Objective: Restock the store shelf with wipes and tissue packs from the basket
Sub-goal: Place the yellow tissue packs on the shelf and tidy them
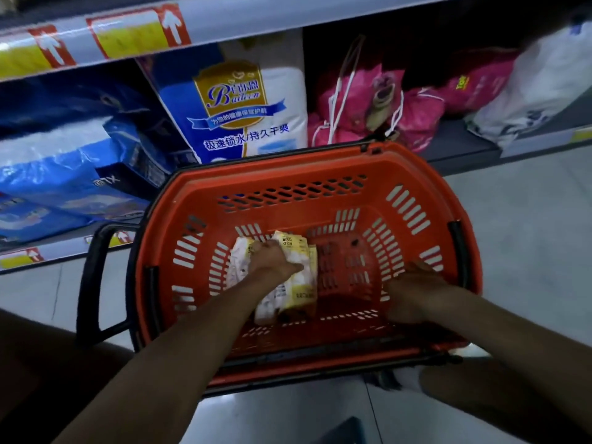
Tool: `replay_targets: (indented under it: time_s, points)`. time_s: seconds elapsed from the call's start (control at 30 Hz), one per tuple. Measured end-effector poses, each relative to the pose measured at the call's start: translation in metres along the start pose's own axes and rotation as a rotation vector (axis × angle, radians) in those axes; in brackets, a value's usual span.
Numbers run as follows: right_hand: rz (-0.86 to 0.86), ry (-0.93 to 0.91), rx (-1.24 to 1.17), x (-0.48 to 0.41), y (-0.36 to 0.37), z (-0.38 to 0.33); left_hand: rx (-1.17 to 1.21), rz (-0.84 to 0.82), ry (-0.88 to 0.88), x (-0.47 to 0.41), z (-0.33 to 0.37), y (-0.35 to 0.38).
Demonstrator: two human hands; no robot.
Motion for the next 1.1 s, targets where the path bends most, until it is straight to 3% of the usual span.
replay_targets:
  time_s: [0.17,0.37,0.7,0.87,0.93,1.1]
  points:
    - [-0.054,0.104,-0.04,-0.001,0.013,0.032,0.013,0.054,0.03,-0.007,0.043,0.014]
    - [-0.057,0.224,-0.021,-0.005,0.025,0.063,0.242,0.03,0.106,-0.002,0.081,0.014]
    - [-0.084,0.289,-0.07,-0.004,0.029,0.061,0.119,0.023,0.209,-0.002,0.09,0.002]
    - [-0.087,0.314,-0.103,0.001,0.024,0.045,0.07,0.136,0.169,0.018,0.092,-0.005]
    - [-0.041,0.275,-0.144,0.006,0.013,0.038,0.079,0.168,0.194,0.026,0.092,-0.009]
    - [0.208,0.188,-0.162,0.027,-0.033,0.016,0.405,0.105,0.241,0.049,0.083,-0.025]
Point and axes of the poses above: each hand's wrist, its own x-axis away from the middle knuckle, its own y-axis out of the palm, z = x × y, the point moved 2 cm from there along -x, towards the middle knuckle, and after that the axes turned 6 degrees about -z, right-handed, at the moved point
